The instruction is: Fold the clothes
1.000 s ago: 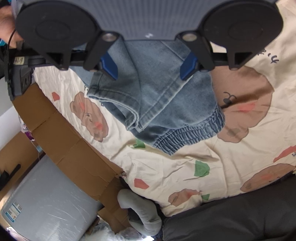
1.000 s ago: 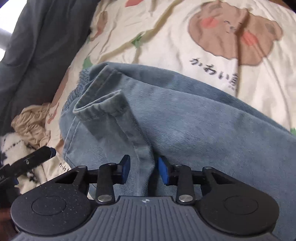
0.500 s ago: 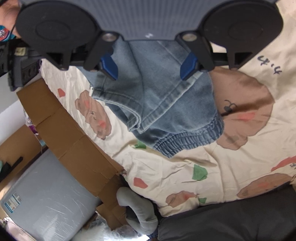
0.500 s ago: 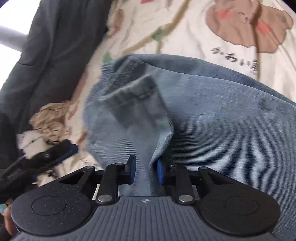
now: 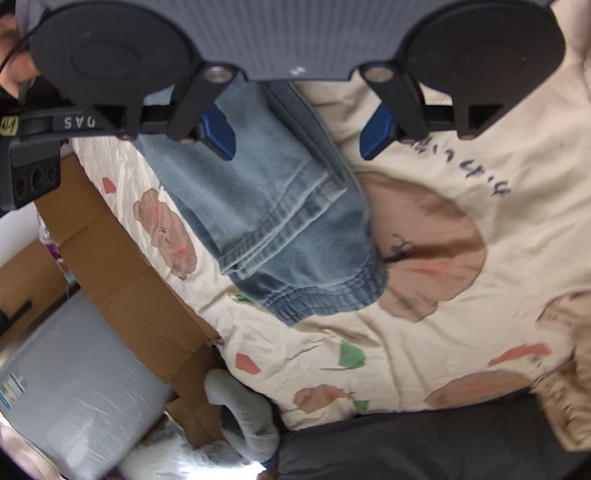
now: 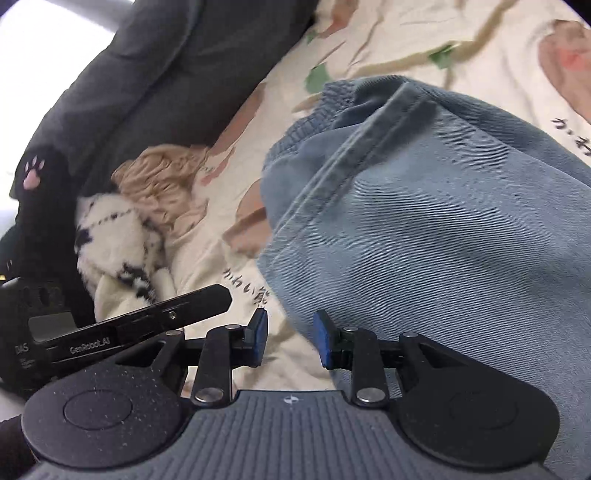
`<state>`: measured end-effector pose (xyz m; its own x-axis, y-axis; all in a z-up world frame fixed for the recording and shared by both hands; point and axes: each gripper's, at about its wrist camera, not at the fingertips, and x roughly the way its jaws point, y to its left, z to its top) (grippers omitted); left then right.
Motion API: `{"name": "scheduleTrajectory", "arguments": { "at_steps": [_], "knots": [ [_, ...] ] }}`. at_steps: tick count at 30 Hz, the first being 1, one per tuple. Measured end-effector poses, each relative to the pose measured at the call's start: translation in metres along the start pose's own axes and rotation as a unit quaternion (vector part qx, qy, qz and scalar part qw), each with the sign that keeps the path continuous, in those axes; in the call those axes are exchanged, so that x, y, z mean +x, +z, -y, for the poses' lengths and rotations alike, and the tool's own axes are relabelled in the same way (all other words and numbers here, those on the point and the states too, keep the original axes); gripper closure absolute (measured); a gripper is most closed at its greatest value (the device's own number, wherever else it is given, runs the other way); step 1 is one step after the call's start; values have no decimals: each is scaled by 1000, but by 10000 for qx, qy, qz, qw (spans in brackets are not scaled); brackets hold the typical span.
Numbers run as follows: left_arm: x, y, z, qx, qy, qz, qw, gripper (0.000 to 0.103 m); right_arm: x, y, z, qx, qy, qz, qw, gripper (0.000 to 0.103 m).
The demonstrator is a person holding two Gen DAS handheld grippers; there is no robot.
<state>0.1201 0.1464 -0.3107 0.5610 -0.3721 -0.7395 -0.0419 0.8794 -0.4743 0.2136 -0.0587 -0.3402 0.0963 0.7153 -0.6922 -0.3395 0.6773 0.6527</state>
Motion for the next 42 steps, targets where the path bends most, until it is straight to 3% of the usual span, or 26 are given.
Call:
{"name": "scheduleTrajectory", "arguments": {
  "at_steps": [5, 8, 14, 16, 17, 23, 30, 38, 40, 42],
  "knots": [
    [8, 1, -6, -105, -68, 19, 9999, 28, -7, 3, 0, -137, -95, -15, 9999, 70],
    [17, 3, -9, -233, -166, 34, 9996, 35, -11, 10, 4, -283, -329, 21, 9991, 70],
    [32, 3, -7, -274, -327, -40, 9991, 55, -20, 40, 24, -469, -797, 157, 9956, 63],
    [36, 3, -11, -370, -368, -76, 9986, 70, -21, 53, 32, -549, -866, 209, 9945, 63],
    [37, 3, -12, -412, -374, -89, 9984, 72, -21, 59, 35, -596, -927, 242, 9936, 63],
    [40, 4, -16, -522, -403, -54, 9978, 74, -8, 98, 46, -1010, -1264, 409, 9860, 59],
    [45, 6, -18, -696, -439, -42, 9966, 74, 13, 119, 59, -1355, -1503, 483, 9781, 58],
    [41, 6, -11, -541, -392, 53, 9978, 89, 33, 126, 55, -1935, -1404, 475, 9699, 58],
    [39, 8, -8, -510, -361, 102, 9980, 94, 36, 127, 53, -2112, -1376, 488, 9665, 70],
    [36, 10, -6, -474, -333, 157, 9982, 95, 33, 127, 49, -2267, -1426, 641, 9613, 94]
  ]
}}
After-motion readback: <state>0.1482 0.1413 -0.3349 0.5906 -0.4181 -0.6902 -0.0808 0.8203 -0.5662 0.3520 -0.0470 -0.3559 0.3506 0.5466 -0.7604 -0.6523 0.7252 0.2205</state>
